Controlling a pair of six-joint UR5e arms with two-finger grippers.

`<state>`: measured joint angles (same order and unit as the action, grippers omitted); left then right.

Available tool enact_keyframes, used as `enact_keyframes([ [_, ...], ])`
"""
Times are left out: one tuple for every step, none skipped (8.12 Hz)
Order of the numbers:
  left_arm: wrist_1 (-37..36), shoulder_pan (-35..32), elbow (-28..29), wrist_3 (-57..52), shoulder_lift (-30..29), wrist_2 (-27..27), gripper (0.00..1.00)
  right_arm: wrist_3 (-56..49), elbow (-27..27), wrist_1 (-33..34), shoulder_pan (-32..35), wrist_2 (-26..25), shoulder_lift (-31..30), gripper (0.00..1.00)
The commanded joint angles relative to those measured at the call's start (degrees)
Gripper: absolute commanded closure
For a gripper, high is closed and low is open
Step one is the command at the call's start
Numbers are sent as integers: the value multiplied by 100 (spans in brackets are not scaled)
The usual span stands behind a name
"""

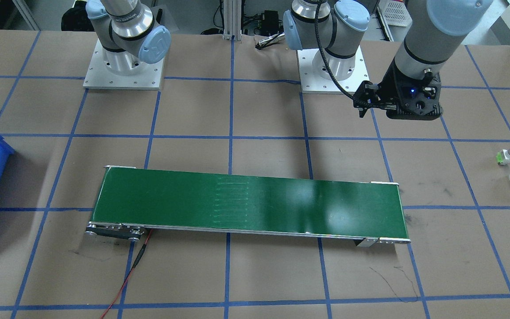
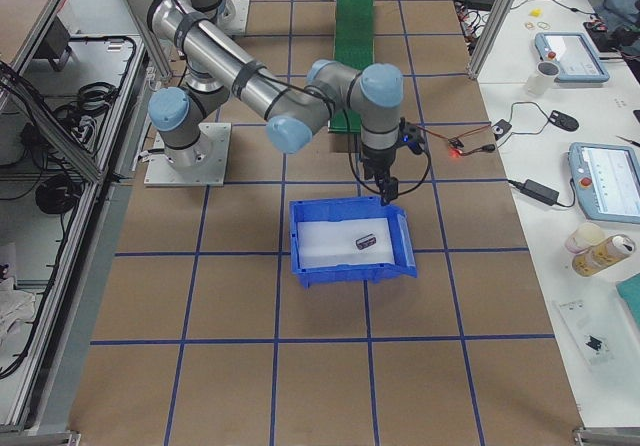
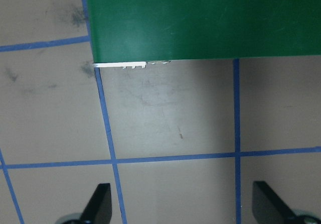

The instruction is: Move capacitor from left to right

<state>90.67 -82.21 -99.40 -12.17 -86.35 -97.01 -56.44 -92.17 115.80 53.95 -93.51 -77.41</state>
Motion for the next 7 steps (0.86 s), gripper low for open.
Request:
enact_keyframes([
  [-375,-225,-9,57,13,121,0,1950,217,-1099,1358,-27,-739,0],
  [-375,-217,-9,13,-31,130,0,2797,226,-1460,1964,-62,-863,0],
  [-349,-217,-44,30,-40,130,0,3606,226,-1907,2510,-71,-1021,0],
  [-331,-199,-79,5,-49,104,0,4362,226,-2138,3029,-62,-1127,0],
  [-322,-190,-80,22,-75,129,0,4857,226,-2166,3495,-80,-1206,0],
  [-331,-190,-62,22,-110,130,0,5332,226,-2436,3761,-158,-1215,0],
  [-349,-190,-71,22,-119,121,0,5371,226,-2552,3781,-98,-1224,0],
])
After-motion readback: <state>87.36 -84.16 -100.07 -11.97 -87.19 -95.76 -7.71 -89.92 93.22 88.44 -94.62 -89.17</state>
